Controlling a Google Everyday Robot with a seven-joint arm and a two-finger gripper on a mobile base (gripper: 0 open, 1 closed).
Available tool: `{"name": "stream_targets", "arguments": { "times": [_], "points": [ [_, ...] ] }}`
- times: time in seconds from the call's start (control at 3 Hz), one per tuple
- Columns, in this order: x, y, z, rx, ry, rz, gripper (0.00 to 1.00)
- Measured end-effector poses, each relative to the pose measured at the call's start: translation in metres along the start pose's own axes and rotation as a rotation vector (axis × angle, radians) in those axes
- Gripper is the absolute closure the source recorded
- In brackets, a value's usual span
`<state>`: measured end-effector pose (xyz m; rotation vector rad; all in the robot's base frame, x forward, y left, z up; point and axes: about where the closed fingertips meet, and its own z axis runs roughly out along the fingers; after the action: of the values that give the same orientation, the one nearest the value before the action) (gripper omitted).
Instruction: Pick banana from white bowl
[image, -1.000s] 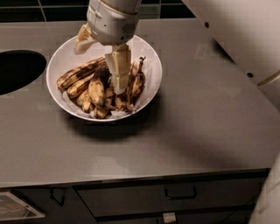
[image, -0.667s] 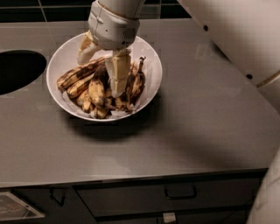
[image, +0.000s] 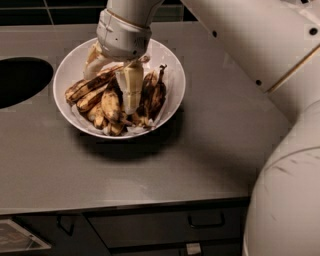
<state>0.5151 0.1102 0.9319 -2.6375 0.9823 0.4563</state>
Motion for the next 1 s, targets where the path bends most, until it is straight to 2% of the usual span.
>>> {"name": "stream_targets", "arguments": {
  "times": [0.67, 1.0],
  "points": [
    [0.000, -0.029, 0.014, -0.012, -0.048, -0.013, 0.24],
    [-0.001, -0.036, 0.021, -0.026, -0.072, 0.000, 0.24]
  ]
}}
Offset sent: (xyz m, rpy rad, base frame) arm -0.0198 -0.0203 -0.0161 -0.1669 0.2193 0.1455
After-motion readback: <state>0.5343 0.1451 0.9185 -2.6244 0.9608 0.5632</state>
